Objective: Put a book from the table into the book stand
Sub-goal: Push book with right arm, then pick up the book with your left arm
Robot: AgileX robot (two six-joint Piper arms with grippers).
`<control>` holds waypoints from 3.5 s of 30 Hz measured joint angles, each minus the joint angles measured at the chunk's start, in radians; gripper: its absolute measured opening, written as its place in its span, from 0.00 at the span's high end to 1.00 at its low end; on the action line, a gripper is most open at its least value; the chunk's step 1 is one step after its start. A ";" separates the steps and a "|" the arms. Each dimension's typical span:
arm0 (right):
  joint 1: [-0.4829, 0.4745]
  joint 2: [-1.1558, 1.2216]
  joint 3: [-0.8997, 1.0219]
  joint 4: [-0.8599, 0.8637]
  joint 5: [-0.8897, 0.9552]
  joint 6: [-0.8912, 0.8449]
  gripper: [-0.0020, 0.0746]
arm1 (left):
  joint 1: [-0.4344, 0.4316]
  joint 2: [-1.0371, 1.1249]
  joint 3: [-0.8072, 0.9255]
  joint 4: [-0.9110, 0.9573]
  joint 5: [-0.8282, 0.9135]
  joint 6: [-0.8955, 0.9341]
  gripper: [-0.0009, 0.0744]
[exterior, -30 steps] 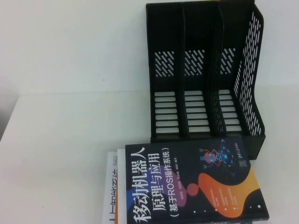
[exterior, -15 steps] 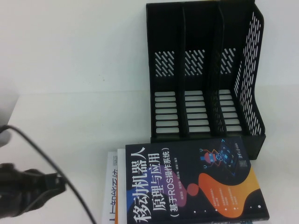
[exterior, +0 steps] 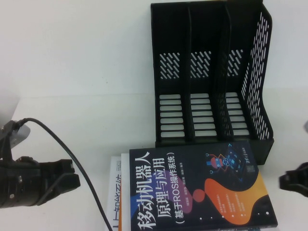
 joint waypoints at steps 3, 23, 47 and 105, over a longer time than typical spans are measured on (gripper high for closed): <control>0.044 0.059 -0.026 0.005 -0.016 -0.007 0.98 | 0.000 0.000 0.000 0.000 -0.002 0.010 0.99; 0.116 0.148 -0.098 0.007 -0.011 -0.011 0.98 | 0.000 0.000 0.000 -0.011 -0.015 0.016 0.99; 0.262 0.150 -0.139 -0.044 -0.026 0.074 0.98 | 0.000 0.000 0.000 -0.025 -0.037 0.016 0.48; 0.359 0.309 -0.282 0.056 0.026 0.118 0.98 | 0.322 0.591 -0.115 -0.385 0.517 0.460 0.22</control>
